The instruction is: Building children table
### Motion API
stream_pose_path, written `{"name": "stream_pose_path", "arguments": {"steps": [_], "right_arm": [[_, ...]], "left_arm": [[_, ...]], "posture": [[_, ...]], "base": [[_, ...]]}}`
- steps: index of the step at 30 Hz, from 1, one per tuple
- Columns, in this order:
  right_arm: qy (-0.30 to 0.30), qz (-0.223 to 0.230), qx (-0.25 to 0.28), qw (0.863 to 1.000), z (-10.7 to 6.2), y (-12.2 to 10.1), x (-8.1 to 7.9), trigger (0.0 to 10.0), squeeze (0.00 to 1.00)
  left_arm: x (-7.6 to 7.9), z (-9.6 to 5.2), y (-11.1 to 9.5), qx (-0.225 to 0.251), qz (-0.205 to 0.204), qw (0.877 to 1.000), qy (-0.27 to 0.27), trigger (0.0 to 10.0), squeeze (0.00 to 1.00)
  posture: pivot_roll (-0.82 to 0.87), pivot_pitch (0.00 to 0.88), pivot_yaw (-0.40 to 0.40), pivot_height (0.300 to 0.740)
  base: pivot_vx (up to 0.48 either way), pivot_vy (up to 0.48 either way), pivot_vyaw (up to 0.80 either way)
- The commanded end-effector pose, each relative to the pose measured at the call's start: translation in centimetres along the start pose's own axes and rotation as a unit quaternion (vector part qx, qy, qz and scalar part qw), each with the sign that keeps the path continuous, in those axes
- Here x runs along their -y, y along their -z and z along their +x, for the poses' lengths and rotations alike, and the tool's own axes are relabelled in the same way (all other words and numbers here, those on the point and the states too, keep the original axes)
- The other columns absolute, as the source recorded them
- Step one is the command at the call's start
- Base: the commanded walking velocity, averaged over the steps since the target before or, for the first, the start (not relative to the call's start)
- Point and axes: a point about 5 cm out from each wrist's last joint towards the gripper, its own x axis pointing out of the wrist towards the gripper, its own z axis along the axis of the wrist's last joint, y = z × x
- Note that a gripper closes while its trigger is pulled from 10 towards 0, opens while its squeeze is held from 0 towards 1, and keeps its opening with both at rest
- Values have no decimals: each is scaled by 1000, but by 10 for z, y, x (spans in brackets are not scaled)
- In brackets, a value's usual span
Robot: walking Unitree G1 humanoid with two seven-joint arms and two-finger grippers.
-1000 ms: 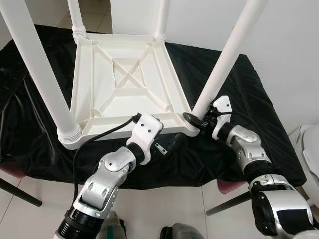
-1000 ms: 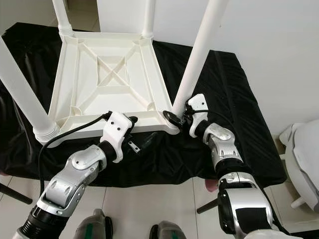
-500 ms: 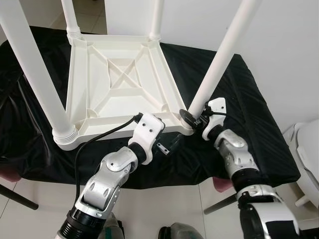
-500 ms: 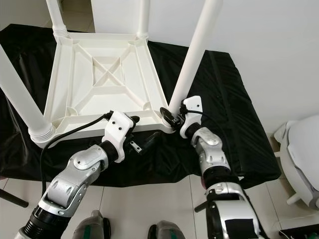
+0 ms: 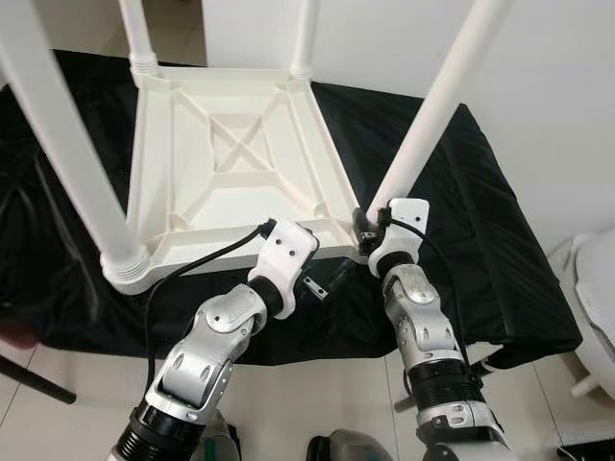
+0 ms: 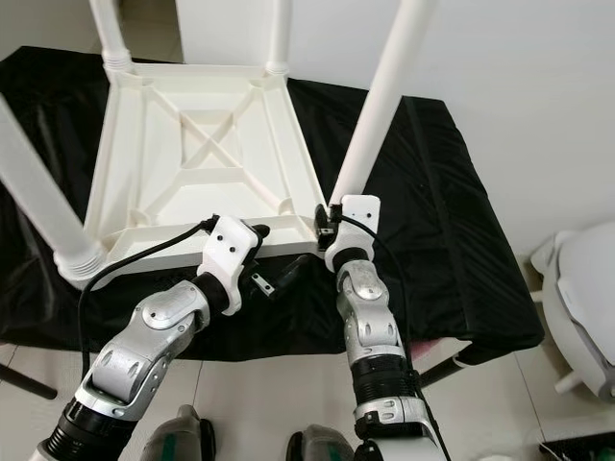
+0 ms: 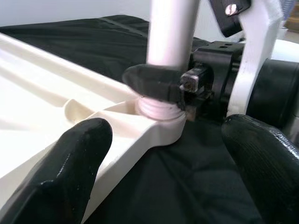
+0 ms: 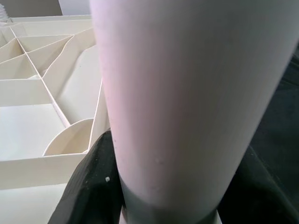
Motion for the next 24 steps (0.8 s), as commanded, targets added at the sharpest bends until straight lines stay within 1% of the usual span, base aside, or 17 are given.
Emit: {"name": "stream_pose_path", "arguments": {"steps": [1,2,3,6,7,8,10,12,13,14,16,17,18,19,20,22,24], "right_arm": [[-3,18,-31,999,-2,12,4,10000,157],[-3,18,-31,999,-2,12,4,10000,157],[-13,26,-27,999,-2,9,5,10000,1000],[-20,21,-23,999,-2,6,7,10000,1000],[-38,21,-20,999,-1,2,9,10000,1000],[-38,21,-20,999,-1,2,9,10000,1000],[-62,1,-14,998,-1,-4,15,10000,1000],[-83,-9,-12,996,0,-6,20,10000,1000],[-83,-9,-12,996,0,-6,20,10000,1000],[-110,-21,-11,994,0,-9,25,10000,1000],[-110,-21,-11,994,0,-9,25,10000,1000],[-146,-39,-11,988,0,-12,31,10000,0],[-178,-57,-8,982,1,-15,38,10000,0],[-219,-80,-9,972,4,-20,48,10000,0],[-219,-80,-9,972,4,-20,48,10000,0],[-249,-89,-19,964,5,-21,50,10000,0],[-261,-91,-23,961,5,-21,51,10000,0]], "left_arm": [[3,1,0,-2,-2,1000,12,10000,0],[3,1,0,-2,-2,1000,12,10000,0],[2,1,0,-1,-1,1000,11,10000,0],[2,1,0,-1,-1,1000,10,10000,0],[1,1,0,-1,-1,1000,8,10000,0],[1,1,0,-1,-1,1000,8,10000,0],[1,1,0,0,-1,1000,6,10000,0],[0,1,0,0,-1,1000,5,10000,0],[0,1,0,0,-1,1000,5,10000,0],[0,1,0,1,-1,1000,3,10000,0],[0,1,0,1,-1,1000,3,10000,0],[-1,1,0,1,0,1000,2,10000,0],[-1,1,0,1,0,1000,1,10000,0],[-1,0,0,0,0,1000,1,10000,0],[-1,0,0,0,0,1000,1,10000,0],[-2,0,1,-7,-7,1000,3,10000,0],[-2,0,1,-9,-10,1000,3,10000,0]], "posture": [[-36,14,-71,740],[-36,14,-71,740],[-35,15,-73,740],[-35,13,-74,740],[-33,12,-80,740],[-33,12,-80,740],[-33,10,-82,740],[-32,9,-83,740],[-32,9,-83,740],[-32,9,-83,740],[-32,9,-83,740],[-28,5,-83,740],[-28,5,-83,740],[-28,5,-83,740],[-28,5,-83,740],[-23,2,-77,740],[-23,2,-77,740]], "base": [[0,0,0],[0,0,0],[0,0,0],[0,0,0],[0,0,0],[0,0,0],[0,0,0],[0,0,0],[0,0,0],[0,0,0],[0,0,0],[0,0,0],[0,0,0],[0,0,0],[0,0,0],[0,0,0],[0,0,0]]}}
